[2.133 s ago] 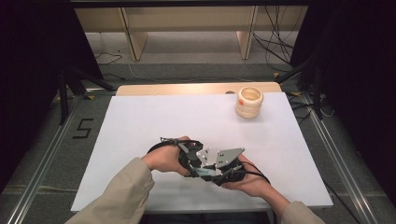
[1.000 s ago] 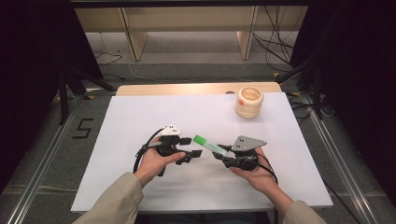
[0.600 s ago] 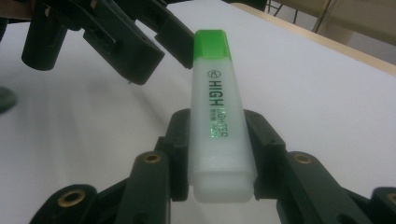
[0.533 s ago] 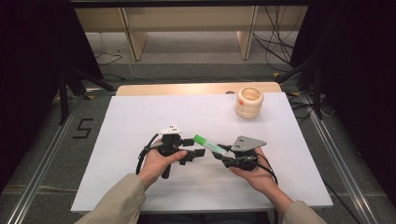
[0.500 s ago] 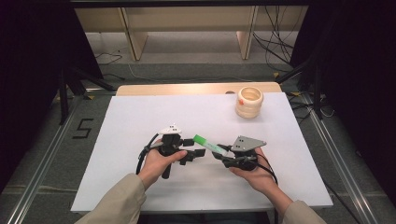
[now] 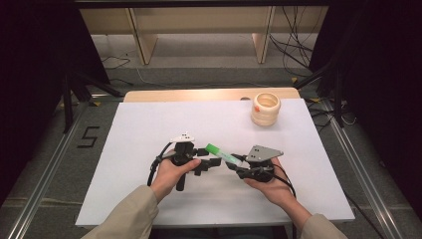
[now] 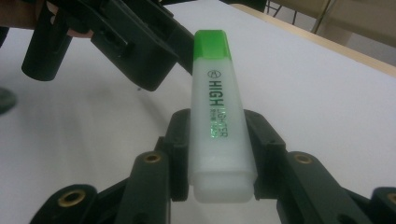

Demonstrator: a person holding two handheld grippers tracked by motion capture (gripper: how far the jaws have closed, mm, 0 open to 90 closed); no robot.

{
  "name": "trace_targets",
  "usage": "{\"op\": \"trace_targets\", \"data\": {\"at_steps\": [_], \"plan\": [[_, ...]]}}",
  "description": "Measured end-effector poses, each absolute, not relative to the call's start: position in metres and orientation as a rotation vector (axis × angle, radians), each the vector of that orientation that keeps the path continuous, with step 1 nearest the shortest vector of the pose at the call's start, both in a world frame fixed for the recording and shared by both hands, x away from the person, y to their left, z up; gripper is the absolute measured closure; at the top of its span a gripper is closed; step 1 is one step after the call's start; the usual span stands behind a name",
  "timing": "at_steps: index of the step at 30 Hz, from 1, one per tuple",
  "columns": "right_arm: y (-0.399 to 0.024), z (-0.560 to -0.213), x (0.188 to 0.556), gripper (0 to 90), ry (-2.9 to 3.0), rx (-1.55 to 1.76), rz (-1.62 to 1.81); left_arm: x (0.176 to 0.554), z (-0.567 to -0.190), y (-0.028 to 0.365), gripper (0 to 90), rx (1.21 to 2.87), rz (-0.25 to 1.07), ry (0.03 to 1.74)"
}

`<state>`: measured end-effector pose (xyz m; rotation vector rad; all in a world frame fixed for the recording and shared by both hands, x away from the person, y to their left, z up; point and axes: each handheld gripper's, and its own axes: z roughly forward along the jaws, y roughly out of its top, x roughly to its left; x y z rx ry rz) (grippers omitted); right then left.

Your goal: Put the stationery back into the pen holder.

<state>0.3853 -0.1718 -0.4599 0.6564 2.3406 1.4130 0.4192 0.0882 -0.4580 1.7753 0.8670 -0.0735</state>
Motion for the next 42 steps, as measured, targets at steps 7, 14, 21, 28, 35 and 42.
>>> {"op": "trace_targets", "data": {"at_steps": [7,14,21,28,35,42], "plan": [[-0.172,-0.460,0.385,65.6,2.337,0.659,1.413,0.420,-0.459,0.087,24.9,1.752,-0.075,0.882],[-0.171,-0.461,0.385,65.6,2.337,0.660,1.415,0.422,-0.460,0.087,26.4,1.737,-0.085,0.901],[-0.170,-0.460,0.384,65.6,2.339,0.655,1.417,0.423,-0.462,0.086,29.0,1.716,-0.116,0.927],[-0.170,-0.461,0.384,65.5,2.337,0.650,1.413,0.425,-0.462,0.088,36.3,1.670,-0.126,0.957],[-0.169,-0.465,0.385,65.3,2.352,0.647,1.373,0.424,-0.457,0.093,52.7,1.575,-0.132,0.944],[-0.167,-0.468,0.385,65.0,2.370,0.645,1.346,0.419,-0.451,0.092,67.1,1.504,-0.179,0.892]]}}
